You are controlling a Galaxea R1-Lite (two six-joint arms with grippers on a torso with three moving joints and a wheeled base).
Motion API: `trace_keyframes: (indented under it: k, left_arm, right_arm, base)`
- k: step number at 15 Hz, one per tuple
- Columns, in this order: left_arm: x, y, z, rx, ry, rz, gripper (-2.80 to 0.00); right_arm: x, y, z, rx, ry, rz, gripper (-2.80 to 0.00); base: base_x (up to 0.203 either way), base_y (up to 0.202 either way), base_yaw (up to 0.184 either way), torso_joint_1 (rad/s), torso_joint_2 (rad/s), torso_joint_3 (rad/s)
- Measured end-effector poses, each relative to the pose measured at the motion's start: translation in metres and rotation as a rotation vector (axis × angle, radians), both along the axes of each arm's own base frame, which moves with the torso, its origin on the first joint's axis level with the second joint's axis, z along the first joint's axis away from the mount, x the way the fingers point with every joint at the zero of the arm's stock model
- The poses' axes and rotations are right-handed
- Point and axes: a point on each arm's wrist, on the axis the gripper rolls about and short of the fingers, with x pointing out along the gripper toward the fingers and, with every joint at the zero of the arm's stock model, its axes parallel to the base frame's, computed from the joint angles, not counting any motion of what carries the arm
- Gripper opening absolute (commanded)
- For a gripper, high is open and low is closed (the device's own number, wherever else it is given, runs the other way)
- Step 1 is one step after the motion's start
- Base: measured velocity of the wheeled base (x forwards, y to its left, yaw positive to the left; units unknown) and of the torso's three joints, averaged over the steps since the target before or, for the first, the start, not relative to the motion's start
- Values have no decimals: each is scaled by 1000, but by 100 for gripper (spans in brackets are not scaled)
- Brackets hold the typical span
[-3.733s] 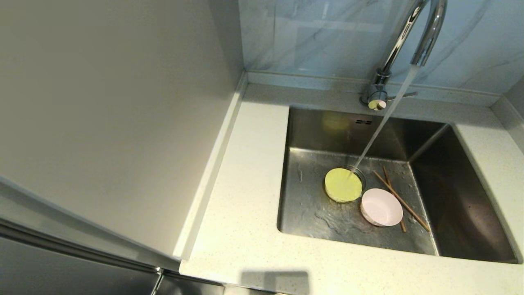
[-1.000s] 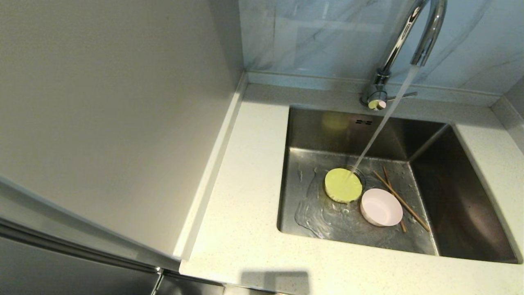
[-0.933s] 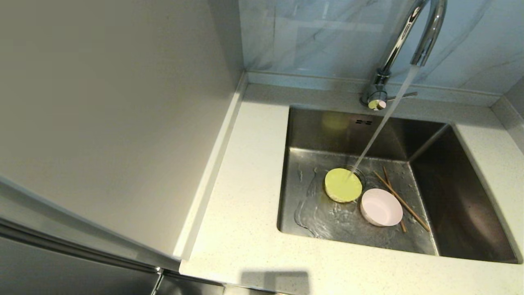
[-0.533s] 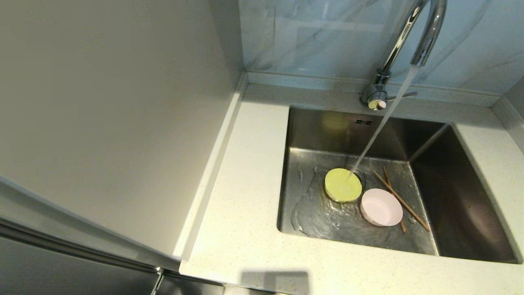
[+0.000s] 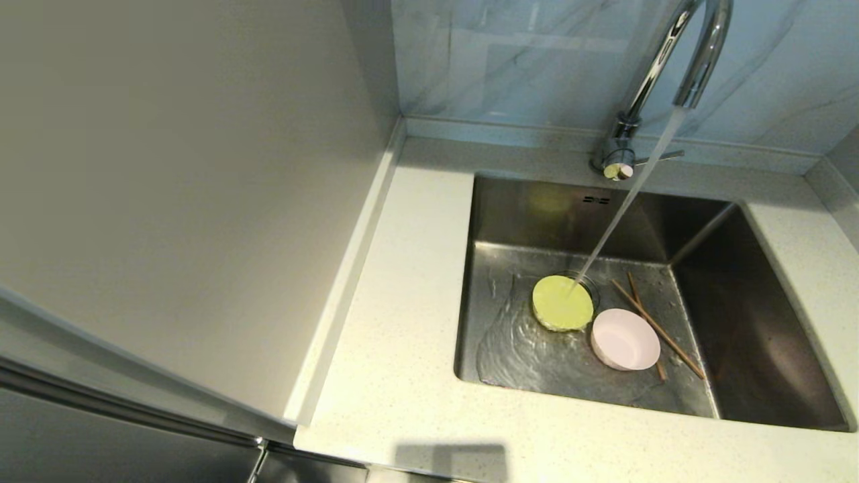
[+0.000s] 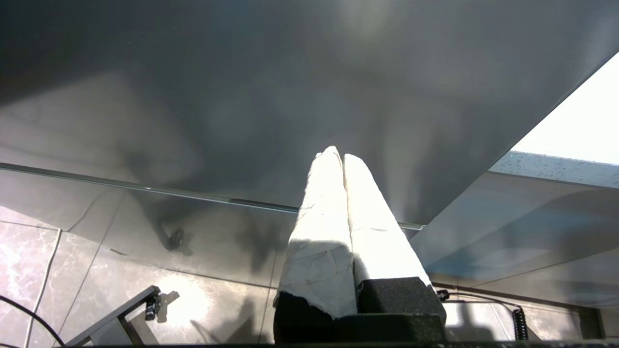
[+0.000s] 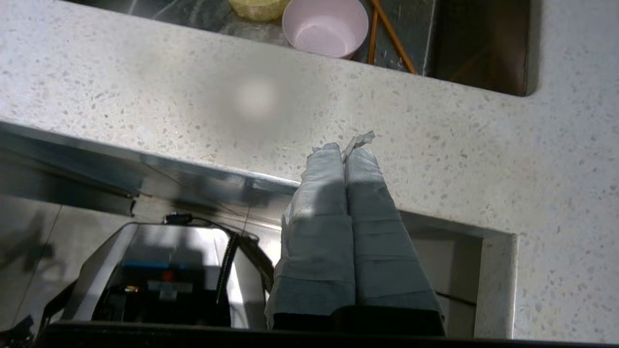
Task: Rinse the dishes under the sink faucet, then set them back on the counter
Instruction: Turn off the faucet
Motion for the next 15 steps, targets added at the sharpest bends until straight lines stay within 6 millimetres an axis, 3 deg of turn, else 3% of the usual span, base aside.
trace_keyframes:
  k: [3,8,11,15]
  left_arm:
    - [0,0,0,0,1,0,-280]
    - [0,0,0,0,0,0,-280]
    - [0,0,0,0,0,0,-280]
    - [0,0,0,0,0,0,-280]
  right_arm:
    - [7,1,26,6,-70,25,-280]
    - [26,3,107,132,-165,99,-280]
    - [65,3,152,228,-119,95,-280]
    - [139,2,214,350,-70,60,-280]
  base:
    - [0,0,0,0,0,0]
    - [0,0,0,0,0,0]
    - [0,0,0,0,0,0]
    - [0,0,0,0,0,0]
